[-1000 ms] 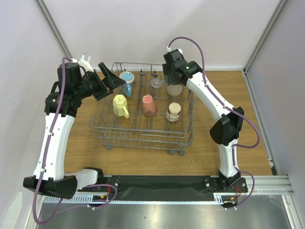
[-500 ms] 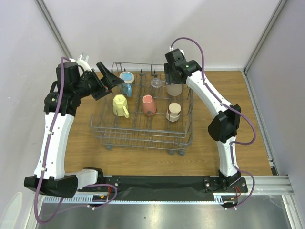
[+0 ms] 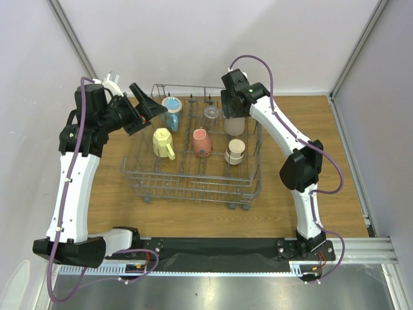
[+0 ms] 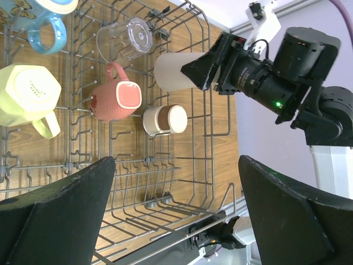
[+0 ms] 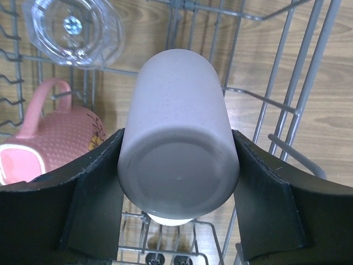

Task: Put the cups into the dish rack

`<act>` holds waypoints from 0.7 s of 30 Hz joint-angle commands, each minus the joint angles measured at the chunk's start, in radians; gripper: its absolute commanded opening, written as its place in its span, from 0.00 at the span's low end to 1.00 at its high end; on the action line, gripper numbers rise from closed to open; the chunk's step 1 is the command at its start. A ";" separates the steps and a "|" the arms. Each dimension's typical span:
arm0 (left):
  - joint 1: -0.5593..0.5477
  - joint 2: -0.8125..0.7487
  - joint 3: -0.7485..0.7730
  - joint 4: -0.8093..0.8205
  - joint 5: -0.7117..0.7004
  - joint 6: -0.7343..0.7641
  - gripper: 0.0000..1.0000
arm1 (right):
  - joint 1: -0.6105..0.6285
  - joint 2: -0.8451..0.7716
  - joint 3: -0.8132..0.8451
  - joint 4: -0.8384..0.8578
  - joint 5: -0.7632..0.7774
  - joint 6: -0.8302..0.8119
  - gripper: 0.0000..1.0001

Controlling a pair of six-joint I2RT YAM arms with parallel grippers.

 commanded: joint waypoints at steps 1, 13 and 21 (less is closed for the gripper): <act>0.010 -0.016 0.010 0.039 0.032 -0.009 1.00 | -0.005 0.003 0.009 -0.029 0.015 0.011 0.26; 0.010 -0.034 0.014 0.021 0.041 -0.011 1.00 | -0.006 0.004 0.009 -0.049 -0.005 0.013 0.68; 0.010 -0.039 0.013 0.011 0.047 -0.017 0.99 | -0.005 0.007 0.012 -0.073 -0.007 0.008 0.85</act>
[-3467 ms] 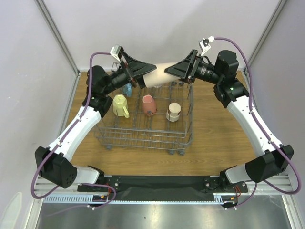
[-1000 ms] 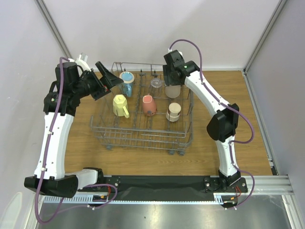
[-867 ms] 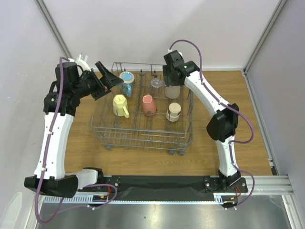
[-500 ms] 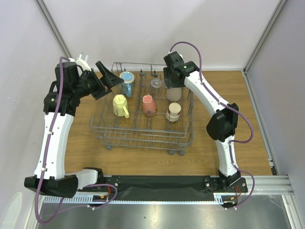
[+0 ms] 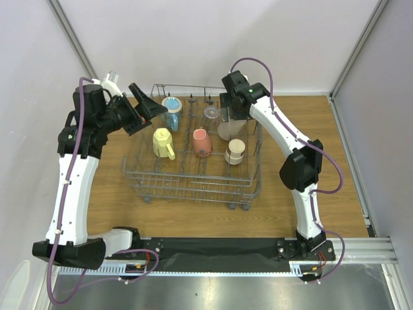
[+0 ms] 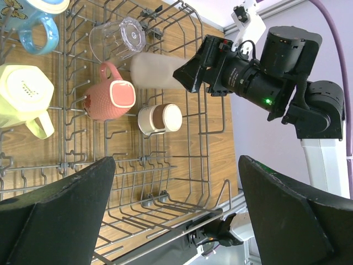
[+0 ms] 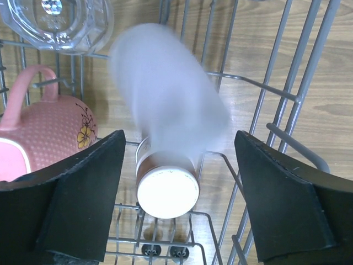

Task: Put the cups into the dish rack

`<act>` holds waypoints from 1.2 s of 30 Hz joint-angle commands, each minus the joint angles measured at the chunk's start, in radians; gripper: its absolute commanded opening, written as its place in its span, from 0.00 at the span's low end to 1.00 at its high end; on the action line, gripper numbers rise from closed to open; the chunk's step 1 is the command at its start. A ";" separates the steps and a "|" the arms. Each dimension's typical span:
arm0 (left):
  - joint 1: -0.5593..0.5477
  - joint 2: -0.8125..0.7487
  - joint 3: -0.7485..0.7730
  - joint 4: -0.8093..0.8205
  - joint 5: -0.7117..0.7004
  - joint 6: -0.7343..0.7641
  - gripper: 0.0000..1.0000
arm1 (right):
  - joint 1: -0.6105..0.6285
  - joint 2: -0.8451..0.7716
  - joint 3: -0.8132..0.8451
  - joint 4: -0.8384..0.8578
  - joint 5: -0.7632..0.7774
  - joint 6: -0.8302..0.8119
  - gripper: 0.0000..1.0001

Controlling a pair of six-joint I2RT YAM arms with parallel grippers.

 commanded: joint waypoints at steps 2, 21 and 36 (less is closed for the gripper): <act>0.010 -0.027 0.011 0.005 0.028 -0.012 1.00 | 0.000 0.000 0.017 -0.018 0.002 -0.004 0.88; 0.010 -0.057 -0.053 0.033 0.054 -0.034 1.00 | 0.034 -0.046 0.046 -0.040 -0.002 -0.006 0.93; 0.005 -0.117 -0.229 0.258 0.298 -0.136 1.00 | 0.066 -0.190 -0.058 -0.013 -0.039 0.007 0.97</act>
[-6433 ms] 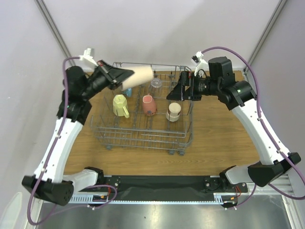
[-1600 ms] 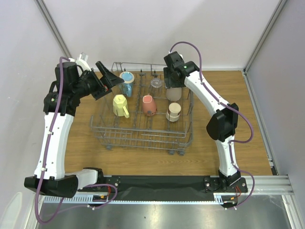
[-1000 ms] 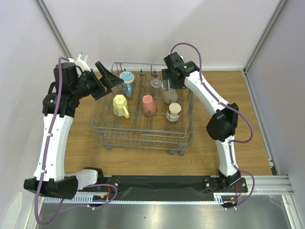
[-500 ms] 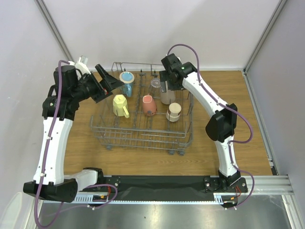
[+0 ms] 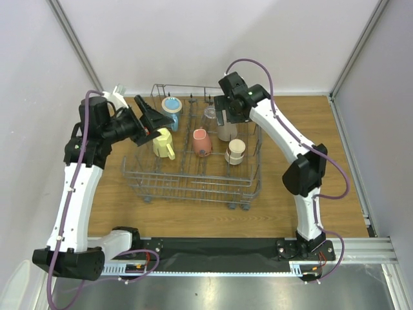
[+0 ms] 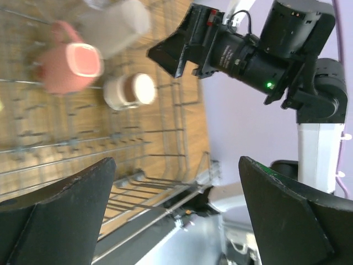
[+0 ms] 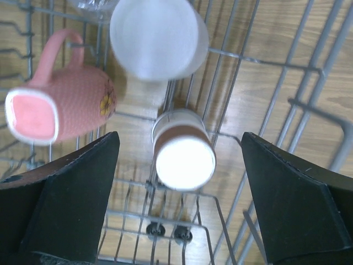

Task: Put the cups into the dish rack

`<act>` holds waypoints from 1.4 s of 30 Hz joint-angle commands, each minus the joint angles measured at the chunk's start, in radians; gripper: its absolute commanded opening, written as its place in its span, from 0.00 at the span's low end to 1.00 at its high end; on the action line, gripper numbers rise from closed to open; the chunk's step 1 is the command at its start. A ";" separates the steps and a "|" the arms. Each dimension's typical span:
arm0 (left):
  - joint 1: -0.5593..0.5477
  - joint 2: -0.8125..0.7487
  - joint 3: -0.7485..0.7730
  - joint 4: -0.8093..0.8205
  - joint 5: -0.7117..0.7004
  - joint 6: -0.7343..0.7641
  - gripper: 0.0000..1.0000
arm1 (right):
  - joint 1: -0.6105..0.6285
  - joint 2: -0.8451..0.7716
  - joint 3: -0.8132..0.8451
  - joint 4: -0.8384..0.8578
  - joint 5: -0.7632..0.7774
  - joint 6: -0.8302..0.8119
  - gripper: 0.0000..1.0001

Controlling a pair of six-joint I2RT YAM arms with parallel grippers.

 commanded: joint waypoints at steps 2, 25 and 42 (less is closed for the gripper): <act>-0.007 -0.053 -0.078 0.242 0.181 -0.129 1.00 | 0.016 -0.227 -0.134 0.052 -0.013 0.011 0.99; -0.260 -0.253 -0.560 0.937 0.193 -0.434 1.00 | 0.029 -1.225 -1.068 0.298 0.107 0.327 1.00; -0.272 -0.582 -1.057 1.421 0.091 -0.629 1.00 | 0.028 -1.900 -1.533 0.315 -0.025 0.546 1.00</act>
